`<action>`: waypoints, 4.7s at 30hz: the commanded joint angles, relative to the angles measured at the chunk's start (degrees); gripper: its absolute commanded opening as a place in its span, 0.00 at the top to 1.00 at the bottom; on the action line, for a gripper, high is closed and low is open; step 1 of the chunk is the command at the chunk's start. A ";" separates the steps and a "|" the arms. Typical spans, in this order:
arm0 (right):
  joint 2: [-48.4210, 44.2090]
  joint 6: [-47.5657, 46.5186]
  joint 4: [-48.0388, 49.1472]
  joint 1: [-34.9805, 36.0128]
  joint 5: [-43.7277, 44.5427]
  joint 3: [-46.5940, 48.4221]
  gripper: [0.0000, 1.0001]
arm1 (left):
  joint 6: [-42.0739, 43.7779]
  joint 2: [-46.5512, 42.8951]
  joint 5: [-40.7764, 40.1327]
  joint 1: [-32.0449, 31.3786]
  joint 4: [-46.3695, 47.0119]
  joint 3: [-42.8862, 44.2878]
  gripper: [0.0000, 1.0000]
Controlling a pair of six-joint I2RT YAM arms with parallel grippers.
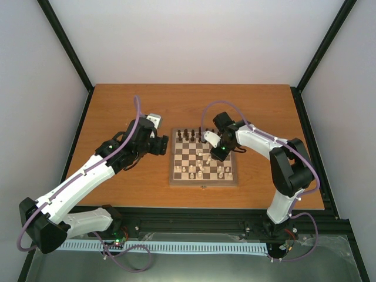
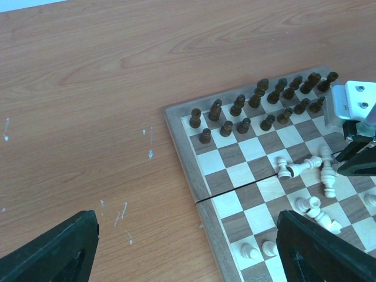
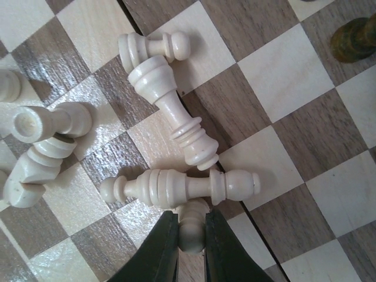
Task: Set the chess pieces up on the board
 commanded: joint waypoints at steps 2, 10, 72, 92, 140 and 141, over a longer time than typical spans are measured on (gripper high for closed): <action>-3.78 0.82 -1.10 -2.19 -4.95 0.35 0.91 | 1.29 -0.19 4.75 0.16 2.22 0.57 0.16; -7.95 1.05 -2.41 -3.86 -10.01 0.87 0.92 | 1.64 -0.38 13.35 0.16 5.52 -0.46 0.23; -10.25 -3.20 0.76 7.65 0.97 -9.25 0.75 | 3.52 -0.99 7.50 0.16 3.66 -0.05 0.22; -5.20 -35.00 -2.56 1.77 1.21 0.85 0.61 | 3.75 -0.25 8.42 0.16 3.41 0.03 0.22; 12.39 -39.59 -7.51 2.47 3.80 12.30 0.48 | 4.30 1.16 9.96 0.16 2.79 0.27 0.22; 12.44 -39.76 -8.18 2.47 3.70 12.19 0.49 | 4.30 1.12 9.98 0.16 2.74 0.24 0.22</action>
